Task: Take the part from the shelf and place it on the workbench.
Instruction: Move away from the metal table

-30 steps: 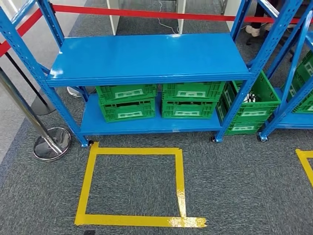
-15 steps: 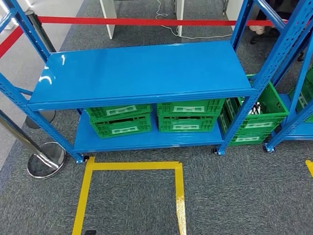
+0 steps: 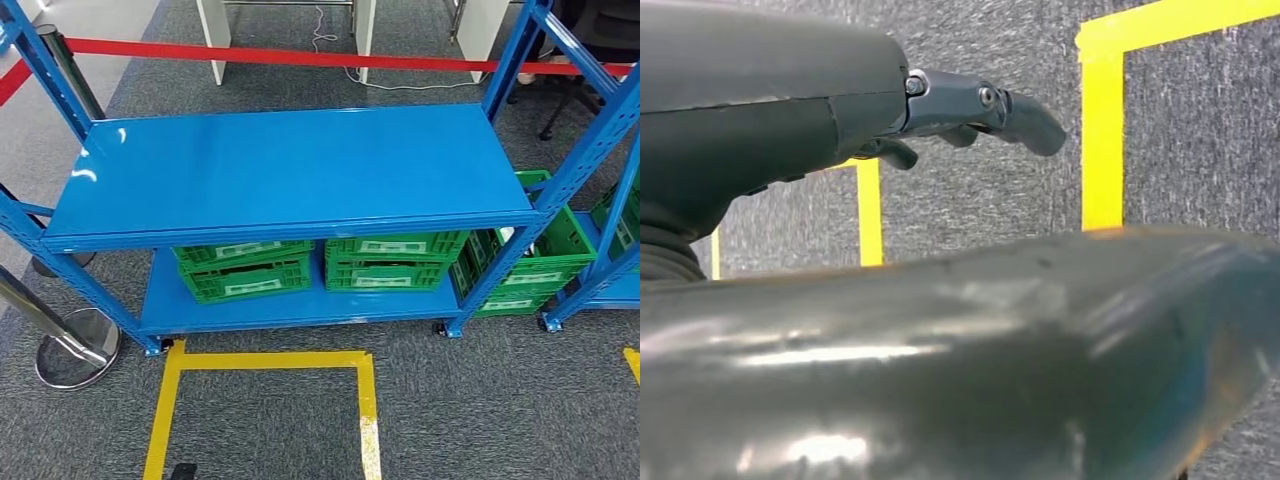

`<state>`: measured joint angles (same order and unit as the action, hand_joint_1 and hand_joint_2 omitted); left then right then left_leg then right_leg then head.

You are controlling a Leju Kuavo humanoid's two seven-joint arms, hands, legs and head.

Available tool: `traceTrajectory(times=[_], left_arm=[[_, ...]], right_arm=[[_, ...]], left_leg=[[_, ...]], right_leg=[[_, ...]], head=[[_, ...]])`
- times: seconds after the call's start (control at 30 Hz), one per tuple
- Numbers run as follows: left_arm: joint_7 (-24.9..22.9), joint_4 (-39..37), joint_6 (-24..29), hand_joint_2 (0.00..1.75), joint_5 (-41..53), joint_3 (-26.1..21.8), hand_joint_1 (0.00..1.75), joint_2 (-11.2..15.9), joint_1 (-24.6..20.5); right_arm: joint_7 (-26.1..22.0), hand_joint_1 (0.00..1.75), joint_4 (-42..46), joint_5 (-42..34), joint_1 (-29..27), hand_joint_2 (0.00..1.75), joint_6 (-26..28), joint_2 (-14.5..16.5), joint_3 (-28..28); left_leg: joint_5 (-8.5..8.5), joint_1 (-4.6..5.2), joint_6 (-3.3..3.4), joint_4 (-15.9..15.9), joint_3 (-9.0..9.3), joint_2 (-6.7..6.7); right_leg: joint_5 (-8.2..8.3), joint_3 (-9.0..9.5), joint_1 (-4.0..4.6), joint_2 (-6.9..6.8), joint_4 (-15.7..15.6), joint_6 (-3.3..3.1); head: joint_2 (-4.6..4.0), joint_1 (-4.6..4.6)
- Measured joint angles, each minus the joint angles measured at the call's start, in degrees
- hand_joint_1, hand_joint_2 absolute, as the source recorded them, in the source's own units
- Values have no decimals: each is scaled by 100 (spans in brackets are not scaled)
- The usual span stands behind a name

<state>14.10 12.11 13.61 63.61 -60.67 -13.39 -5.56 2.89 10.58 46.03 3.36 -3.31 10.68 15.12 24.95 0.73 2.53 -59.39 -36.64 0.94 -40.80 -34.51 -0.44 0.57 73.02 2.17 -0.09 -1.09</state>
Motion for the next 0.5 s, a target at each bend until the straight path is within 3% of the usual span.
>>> traceTrajectory(times=[0.07, 0.13, 0.27, 0.33, 0.43, 0.47, 0.5], left_arm=[[-15, 0, -4, 0, 3, -2, 0, -1, 3], [-22, 0, -7, 0, 9, -4, 0, 1, -2], [-42, 0, -4, 0, 17, -5, 0, 7, -2], [-48, 0, -4, 0, 21, -5, 0, 12, -5], [-52, 0, -5, 0, 48, -5, 0, 16, -1], [-54, 0, -5, 0, 57, -5, 0, 17, 2], [-56, 0, -6, 0, 63, -5, 0, 18, 4]], right_arm=[[14, 0, -1, -2, 13, 0, -16, -1, 2], [34, 0, -2, -6, 10, 0, -51, -2, 9], [41, 0, 0, -9, 6, 0, -113, -1, 30], [42, 0, 0, -8, 8, 0, -122, 2, 35], [47, 0, 0, -8, 3, 0, -134, 1, 43], [51, 0, 0, -8, 2, 0, -139, 1, 46], [56, 0, 0, -8, 3, 0, -143, 1, 52]], left_leg=[[73, -4, -22, -10, 99, 18], [129, 12, -69, -44, 143, 37], [126, 18, -179, -45, 128, 36], [264, 8, -245, -217, 59, 7], [753, -41, -335, -1194, -364, -23], [826, -56, -347, -1461, -479, -24], [793, -68, -354, -1543, -510, -25]], right_leg=[[556, 91, -9, -5, -564, -2], [907, 272, -7, 3, -1166, -26], [973, 361, 3, 24, -1388, -147], [1001, 390, -18, -1, -1430, -205], [997, 412, -20, -45, -1447, -252], [992, 416, -19, -51, -1447, -258], [987, 424, -19, -53, -1447, -260]], head=[[-1, -2], [0, 0], [1, 15], [1, 35], [0, 72], [0, 74], [0, 74]])
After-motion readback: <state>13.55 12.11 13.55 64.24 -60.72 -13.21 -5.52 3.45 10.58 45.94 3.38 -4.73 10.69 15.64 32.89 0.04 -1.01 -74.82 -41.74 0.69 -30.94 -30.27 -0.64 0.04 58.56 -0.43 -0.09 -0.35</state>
